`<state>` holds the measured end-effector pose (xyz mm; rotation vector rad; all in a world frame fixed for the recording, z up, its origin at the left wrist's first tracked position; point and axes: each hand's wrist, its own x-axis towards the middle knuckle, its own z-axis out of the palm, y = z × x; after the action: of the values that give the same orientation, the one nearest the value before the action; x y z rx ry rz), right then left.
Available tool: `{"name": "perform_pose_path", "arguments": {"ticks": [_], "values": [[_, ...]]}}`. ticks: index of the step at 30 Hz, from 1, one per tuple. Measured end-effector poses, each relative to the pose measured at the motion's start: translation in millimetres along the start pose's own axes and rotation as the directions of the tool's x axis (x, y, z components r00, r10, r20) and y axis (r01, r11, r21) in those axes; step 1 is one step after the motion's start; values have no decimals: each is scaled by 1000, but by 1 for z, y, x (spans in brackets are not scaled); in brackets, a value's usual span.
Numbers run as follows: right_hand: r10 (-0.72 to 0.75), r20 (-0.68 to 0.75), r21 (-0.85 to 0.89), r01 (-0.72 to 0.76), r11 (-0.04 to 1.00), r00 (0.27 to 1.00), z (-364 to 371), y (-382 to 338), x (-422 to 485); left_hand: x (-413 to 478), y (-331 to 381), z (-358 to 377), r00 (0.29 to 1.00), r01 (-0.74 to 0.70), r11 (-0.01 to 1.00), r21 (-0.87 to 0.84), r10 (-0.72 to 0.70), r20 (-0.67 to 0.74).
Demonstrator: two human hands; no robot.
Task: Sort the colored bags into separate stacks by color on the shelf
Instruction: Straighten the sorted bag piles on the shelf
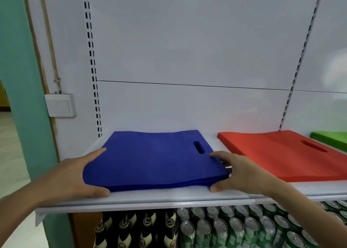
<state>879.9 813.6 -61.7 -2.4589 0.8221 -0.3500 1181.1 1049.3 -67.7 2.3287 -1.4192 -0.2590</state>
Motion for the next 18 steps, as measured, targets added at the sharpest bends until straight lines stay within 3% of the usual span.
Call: {"name": "perform_pose_path", "arguments": {"ticks": [4, 12, 18], "values": [[5, -33, 51, -3, 999, 999, -1, 1, 8, 6, 0, -3, 1000, -4, 1000, -6, 4, 16], [34, 51, 175, -42, 984, 998, 0, 2, 7, 10, -4, 5, 1000, 11, 995, -101, -13, -17], [86, 71, 124, -95, 988, 994, -1, -7, 8, 17, 5, 8, 997, 75, 984, -161, -78, -11]]}}
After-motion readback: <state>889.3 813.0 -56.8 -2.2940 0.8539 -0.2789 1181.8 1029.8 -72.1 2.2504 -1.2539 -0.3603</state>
